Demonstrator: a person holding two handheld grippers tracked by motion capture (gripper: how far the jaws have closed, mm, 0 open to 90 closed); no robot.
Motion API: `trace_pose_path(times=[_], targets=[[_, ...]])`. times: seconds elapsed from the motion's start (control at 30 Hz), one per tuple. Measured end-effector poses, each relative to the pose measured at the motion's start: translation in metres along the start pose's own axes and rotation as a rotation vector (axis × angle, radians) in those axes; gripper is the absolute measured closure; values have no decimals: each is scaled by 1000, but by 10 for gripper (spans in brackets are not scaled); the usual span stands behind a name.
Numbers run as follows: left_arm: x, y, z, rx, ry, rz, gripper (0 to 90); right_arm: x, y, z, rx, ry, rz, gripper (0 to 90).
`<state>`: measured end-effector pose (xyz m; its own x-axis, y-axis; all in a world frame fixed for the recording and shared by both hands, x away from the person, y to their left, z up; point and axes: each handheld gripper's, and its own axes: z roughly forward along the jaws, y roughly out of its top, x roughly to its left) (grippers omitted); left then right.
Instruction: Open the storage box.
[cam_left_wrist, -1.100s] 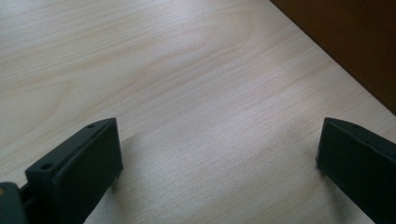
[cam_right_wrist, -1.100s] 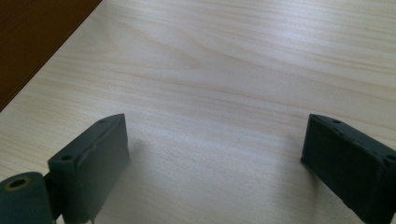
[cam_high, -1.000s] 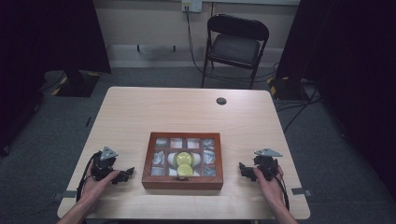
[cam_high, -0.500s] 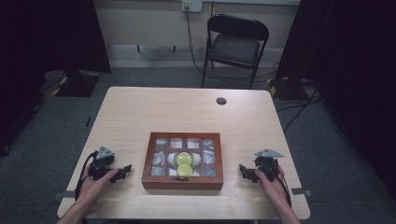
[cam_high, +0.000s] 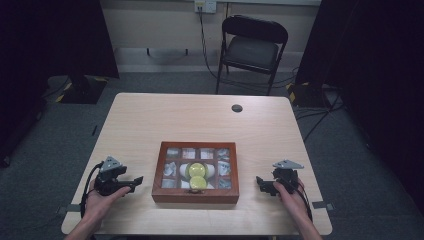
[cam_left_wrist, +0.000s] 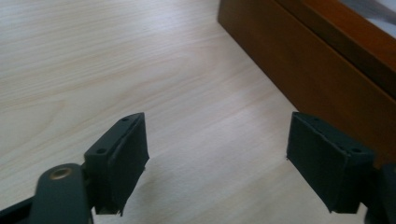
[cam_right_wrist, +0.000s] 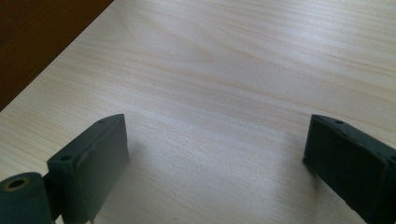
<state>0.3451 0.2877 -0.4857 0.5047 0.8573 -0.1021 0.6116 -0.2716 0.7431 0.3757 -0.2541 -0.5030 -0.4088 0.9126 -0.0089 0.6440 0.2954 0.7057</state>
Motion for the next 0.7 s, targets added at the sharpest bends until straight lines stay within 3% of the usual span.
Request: trace_pose_path(times=[0.03,0.2,0.37,0.47,0.7], targets=[[-4,2,-2,2,-25,17,220,0,0,0,0,0,0,58],[-15,8,-7,-14,-44,72,240,0,0,0,0,0,0,58],[-28,12,-11,-24,-94,101,258,0,0,0,0,0,0,58],[-39,17,-17,-43,-92,140,265,0,0,0,0,0,1,57],[-53,22,-20,-62,-142,157,282,0,0,0,0,0,0,57]])
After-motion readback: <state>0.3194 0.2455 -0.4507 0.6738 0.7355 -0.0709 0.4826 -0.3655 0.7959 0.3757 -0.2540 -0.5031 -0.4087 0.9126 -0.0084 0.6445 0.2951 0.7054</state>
